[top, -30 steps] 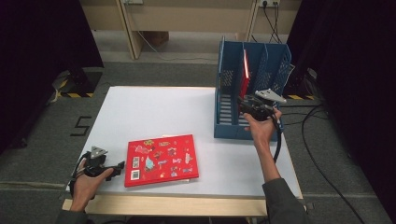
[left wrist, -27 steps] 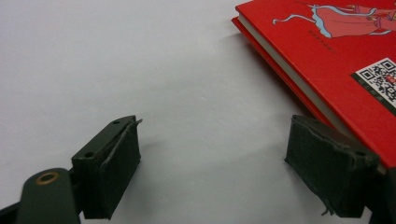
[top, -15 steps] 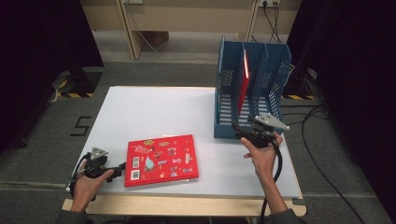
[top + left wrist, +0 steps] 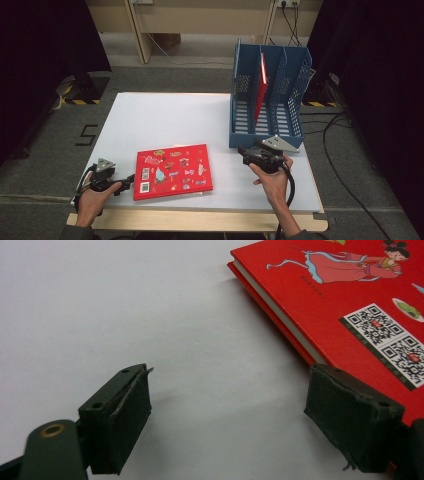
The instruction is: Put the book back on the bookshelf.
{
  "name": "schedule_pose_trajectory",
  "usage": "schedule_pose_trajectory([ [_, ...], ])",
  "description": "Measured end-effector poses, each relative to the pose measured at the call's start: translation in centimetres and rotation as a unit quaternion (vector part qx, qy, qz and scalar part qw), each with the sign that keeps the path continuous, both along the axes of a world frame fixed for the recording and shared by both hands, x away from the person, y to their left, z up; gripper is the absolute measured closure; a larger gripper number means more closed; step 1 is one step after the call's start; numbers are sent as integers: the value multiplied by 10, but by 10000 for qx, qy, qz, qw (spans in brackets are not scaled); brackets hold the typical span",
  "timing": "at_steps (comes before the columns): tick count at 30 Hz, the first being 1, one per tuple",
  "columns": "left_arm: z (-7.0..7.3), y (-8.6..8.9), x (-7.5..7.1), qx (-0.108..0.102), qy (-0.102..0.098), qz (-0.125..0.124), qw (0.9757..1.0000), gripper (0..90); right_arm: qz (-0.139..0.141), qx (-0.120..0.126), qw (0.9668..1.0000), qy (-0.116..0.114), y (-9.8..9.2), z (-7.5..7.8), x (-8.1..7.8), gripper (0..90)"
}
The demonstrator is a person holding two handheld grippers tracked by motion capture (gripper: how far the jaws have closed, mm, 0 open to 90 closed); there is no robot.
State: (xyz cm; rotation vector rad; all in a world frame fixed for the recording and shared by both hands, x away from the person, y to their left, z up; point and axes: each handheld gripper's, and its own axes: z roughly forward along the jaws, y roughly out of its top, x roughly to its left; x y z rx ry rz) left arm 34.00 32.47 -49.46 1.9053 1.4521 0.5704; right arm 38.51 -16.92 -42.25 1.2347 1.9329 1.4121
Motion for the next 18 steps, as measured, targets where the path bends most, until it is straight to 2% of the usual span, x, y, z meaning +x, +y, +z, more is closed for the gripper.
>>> schedule_pose_trajectory([
  [7,1,-2,-3,4,11,-41,10000,186,247,32,9993,269,15,-17,-6,311],
  [9,1,-3,-4,-7,-5,-35,10000,209,316,70,9987,382,19,-21,-7,313],
  [14,2,-7,-7,29,-55,-51,10000,281,471,45,9978,466,31,-27,-13,314],
  [18,3,-12,-9,39,-52,-166,9998,284,644,90,9959,629,41,-35,-15,314],
])
